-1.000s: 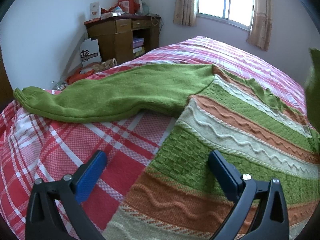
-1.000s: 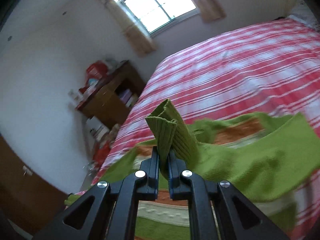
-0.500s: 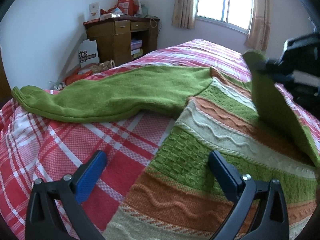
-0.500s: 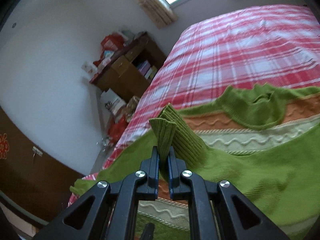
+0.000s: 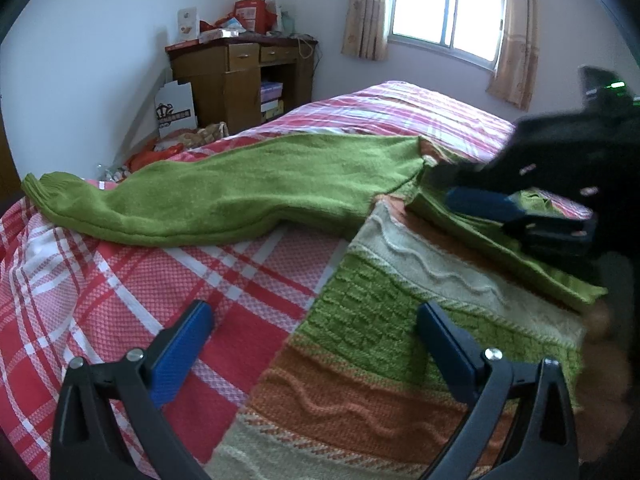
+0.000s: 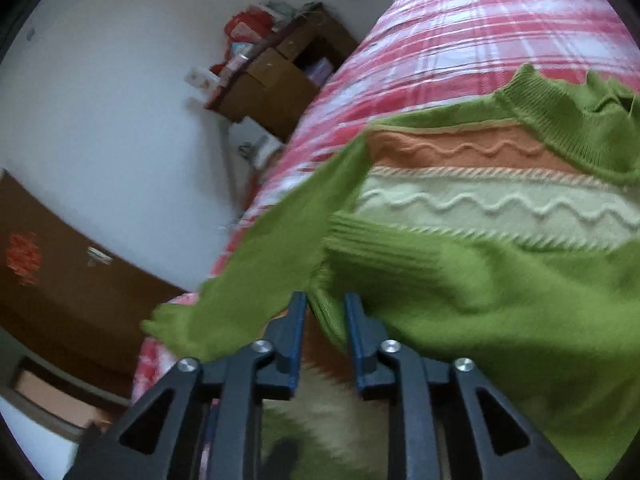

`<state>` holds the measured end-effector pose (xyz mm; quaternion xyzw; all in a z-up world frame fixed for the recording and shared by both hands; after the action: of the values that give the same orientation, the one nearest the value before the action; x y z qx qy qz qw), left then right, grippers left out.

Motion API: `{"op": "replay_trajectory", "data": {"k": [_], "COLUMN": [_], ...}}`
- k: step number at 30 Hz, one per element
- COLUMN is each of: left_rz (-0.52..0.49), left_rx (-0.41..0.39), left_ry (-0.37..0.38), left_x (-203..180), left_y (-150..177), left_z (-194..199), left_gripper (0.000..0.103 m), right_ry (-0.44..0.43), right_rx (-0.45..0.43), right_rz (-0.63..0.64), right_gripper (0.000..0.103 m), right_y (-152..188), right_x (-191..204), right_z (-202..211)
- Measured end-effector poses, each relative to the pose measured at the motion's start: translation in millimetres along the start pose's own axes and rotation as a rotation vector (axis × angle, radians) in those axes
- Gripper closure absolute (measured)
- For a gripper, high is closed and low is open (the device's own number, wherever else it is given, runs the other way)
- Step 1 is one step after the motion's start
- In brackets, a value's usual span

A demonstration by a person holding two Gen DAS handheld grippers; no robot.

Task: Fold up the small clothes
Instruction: 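Carry the held sleeve across the sweater body and release it, then withdraw the right gripper from the folded sleeve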

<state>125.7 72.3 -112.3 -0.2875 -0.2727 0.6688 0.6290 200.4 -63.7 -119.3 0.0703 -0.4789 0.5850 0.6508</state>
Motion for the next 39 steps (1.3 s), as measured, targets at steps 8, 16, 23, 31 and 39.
{"op": "replay_trajectory", "data": {"k": [8,16,23,31,39], "left_rz": [-0.004,-0.011,-0.014,-0.017,-0.056], "left_rx": [0.004,0.010,0.016,0.023,0.071], "left_ry": [-0.005,-0.015,-0.019,-0.025,-0.015], "left_x": [1.4,2.7,3.2,3.3,-25.5], "left_y": [1.7,2.4,3.5,4.6,-27.3], "left_z": [0.9,-0.4,-1.7,-1.0,13.7], "left_gripper": [0.000,0.000,0.000,0.000,0.000], "right_ry": [0.414,0.677,0.655,0.766,0.672], "right_rx": [-0.383,-0.300,-0.266,-0.222,-0.310], "right_rz": [0.112,-0.039,0.061,0.106,0.100], "right_gripper": [0.056,0.060,0.061,0.059,0.059], "right_y": [27.1,60.3,81.2,93.6,66.0], "right_x": [-13.0,-110.5,-111.6,-91.0,-55.2], "right_z": [149.5,212.5,240.7,232.9,214.1]}}
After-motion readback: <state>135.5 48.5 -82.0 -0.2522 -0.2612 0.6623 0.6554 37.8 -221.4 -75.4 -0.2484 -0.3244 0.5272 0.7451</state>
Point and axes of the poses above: each gripper's, at about its wrist camera, not at the fingertips, and z roughly against the way its jaws point, x to its left, y to its underside, the point moved 3 cm from there along -z, roughly the way its jaws point, and after that the axes turned 3 degrees about -y, right-handed, at the moved point
